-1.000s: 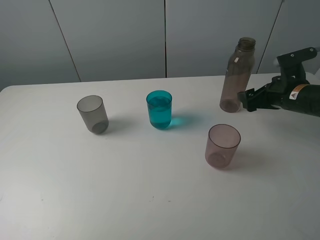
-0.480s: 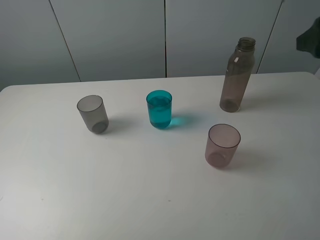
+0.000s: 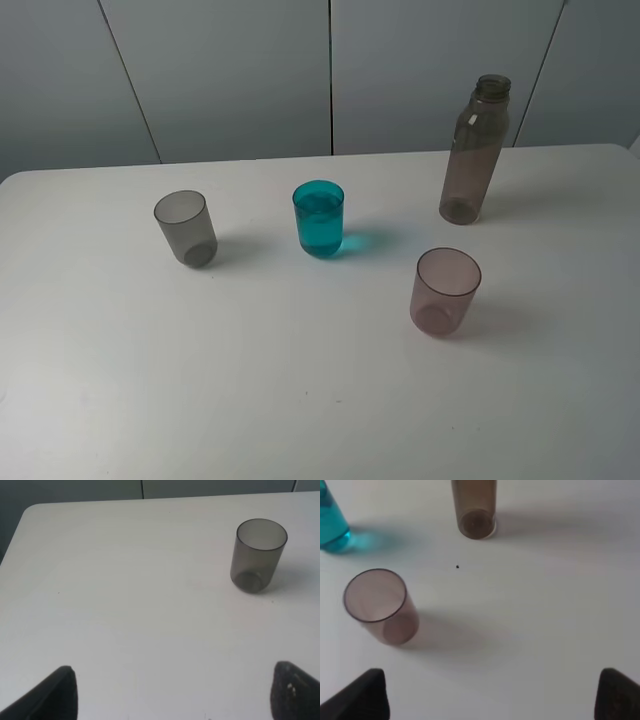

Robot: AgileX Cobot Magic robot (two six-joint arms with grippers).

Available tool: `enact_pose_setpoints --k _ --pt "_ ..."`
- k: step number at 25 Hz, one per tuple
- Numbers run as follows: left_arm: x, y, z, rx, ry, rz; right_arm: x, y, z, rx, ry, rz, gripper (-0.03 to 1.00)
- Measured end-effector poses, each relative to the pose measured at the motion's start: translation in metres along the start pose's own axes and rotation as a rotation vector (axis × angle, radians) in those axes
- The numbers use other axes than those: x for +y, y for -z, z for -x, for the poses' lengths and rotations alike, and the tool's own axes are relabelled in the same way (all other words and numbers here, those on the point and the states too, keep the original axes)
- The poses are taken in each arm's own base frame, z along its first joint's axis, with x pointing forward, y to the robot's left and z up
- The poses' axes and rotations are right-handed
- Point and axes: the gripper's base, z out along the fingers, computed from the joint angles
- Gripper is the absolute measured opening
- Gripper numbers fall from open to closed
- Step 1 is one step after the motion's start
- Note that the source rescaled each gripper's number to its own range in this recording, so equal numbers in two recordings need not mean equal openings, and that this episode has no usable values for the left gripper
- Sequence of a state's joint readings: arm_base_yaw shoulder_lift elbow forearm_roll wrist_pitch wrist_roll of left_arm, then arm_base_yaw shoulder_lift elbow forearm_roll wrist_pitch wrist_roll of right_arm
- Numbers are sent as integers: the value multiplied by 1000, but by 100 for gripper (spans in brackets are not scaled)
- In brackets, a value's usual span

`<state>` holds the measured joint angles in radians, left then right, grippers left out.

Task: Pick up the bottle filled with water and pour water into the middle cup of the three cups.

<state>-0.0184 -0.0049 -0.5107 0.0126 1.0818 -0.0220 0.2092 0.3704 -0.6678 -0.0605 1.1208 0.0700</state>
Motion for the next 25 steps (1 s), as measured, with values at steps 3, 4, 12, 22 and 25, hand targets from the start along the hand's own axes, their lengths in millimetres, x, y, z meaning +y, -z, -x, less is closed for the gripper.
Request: enact_pose_setpoints --k 3,4,12,22,25 --pt "0 0 0 0 0 0 -2 8 -29 -88 -3 7 99" --pt "0 0 0 0 0 0 -2 9 -36 -110 -5 7 99" --pt "0 0 0 0 -2 0 -1 13 -61 -229 -11 47 99" --pt "0 0 0 0 -4 0 0 13 -61 -236 -10 57 99" --pt "0 0 0 0 -4 0 1 13 -61 -237 -34 17 99"
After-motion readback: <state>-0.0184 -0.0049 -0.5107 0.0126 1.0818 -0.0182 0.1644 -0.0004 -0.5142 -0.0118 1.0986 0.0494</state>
